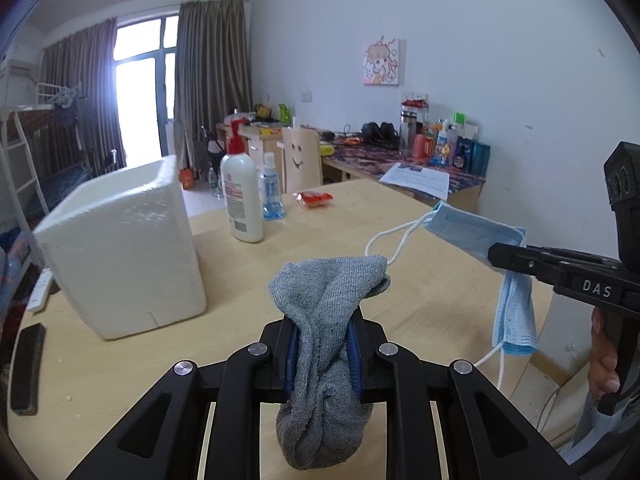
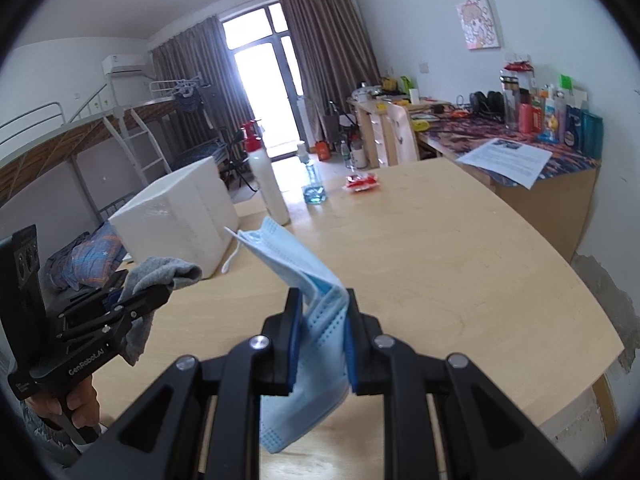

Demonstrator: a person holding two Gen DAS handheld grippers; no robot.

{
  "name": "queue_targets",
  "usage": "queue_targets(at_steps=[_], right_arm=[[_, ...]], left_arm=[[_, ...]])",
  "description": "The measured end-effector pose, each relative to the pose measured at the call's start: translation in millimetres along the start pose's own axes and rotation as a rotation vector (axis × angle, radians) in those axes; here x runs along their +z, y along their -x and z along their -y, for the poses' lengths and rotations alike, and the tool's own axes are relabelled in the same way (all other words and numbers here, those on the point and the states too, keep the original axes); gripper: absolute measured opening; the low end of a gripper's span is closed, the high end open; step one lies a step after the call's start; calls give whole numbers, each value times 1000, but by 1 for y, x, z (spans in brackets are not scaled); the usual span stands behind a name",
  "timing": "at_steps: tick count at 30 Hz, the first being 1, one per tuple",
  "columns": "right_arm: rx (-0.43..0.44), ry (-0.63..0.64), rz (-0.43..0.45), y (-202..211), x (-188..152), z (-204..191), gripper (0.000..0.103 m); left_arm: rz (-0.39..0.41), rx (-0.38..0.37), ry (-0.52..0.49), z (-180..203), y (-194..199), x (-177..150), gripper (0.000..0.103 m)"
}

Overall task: Organize soft objects
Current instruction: 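Carry the sock and mask toward the foam box with both tools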

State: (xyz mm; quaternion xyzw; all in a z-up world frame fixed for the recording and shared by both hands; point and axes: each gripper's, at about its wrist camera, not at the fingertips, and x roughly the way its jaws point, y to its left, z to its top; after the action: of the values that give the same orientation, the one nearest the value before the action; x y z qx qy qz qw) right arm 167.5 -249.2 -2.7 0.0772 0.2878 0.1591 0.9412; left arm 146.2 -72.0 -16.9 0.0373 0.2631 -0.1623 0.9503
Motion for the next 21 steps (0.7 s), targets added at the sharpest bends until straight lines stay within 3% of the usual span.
queue_targets(at_steps=[21], right_arm=[[145,90,23,-20,2,-67,23]], left_arm=[[89,146,42,-53,61,-16,21]])
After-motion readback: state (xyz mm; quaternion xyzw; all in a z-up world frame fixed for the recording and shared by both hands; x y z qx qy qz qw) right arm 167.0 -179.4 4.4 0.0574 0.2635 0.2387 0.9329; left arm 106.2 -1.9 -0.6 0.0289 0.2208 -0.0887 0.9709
